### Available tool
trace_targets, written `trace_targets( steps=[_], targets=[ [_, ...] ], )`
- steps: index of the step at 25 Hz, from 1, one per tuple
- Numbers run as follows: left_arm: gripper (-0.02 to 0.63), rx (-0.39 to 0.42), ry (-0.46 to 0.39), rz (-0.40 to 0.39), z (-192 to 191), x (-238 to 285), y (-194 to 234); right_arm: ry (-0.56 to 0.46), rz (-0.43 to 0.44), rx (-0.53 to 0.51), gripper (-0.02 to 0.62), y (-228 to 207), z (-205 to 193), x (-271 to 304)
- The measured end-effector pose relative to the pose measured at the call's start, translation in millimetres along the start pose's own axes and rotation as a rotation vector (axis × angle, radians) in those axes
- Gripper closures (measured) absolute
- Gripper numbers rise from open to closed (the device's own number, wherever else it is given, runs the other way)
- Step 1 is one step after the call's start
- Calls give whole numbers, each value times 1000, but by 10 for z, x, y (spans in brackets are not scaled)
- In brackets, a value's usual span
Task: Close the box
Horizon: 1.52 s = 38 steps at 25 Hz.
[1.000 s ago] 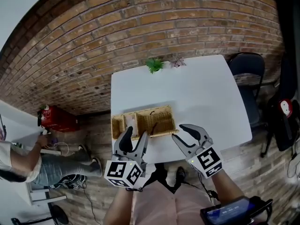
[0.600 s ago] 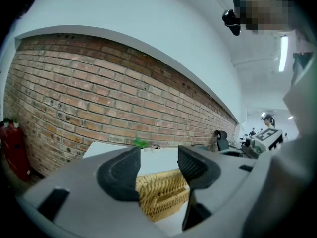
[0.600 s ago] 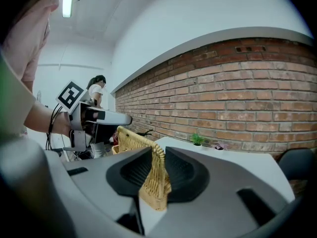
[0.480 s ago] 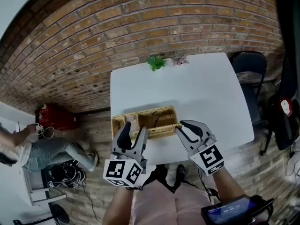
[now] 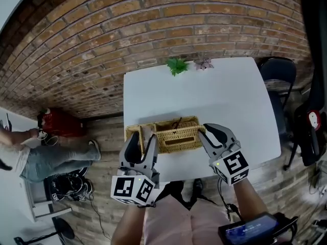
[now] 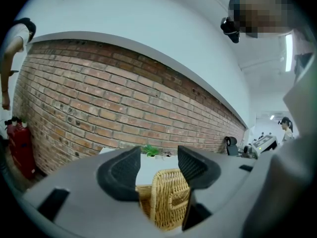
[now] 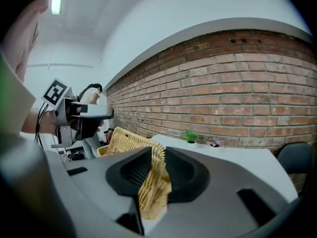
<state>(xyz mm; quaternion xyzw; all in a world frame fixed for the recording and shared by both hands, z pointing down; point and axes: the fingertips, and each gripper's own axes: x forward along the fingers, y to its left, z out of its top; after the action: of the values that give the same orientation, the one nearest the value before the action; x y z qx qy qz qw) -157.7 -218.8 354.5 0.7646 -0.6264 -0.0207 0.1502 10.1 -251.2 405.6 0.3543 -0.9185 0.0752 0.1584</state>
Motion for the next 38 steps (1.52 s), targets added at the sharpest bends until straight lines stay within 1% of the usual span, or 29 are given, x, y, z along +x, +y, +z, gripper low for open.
trace_targets(
  steps=[15,25,30,36,38],
  targets=[
    [364,-29,38,-13,-91,170,195,62,-33,51,494,-211,-169,331],
    [365,-53,76,-4,-235,250,368,118,-53,74,491,-334,-402,539],
    [365,-62,94,0,-299,304,476,151,-61,66,491,-343,-524,646],
    [365,-62,96,1,-306,338,544,170,-66,79,491,-341,-571,691],
    [365,-58,86,2,-269,324,538,151,-69,79,491,-338,-514,683]
  ],
)
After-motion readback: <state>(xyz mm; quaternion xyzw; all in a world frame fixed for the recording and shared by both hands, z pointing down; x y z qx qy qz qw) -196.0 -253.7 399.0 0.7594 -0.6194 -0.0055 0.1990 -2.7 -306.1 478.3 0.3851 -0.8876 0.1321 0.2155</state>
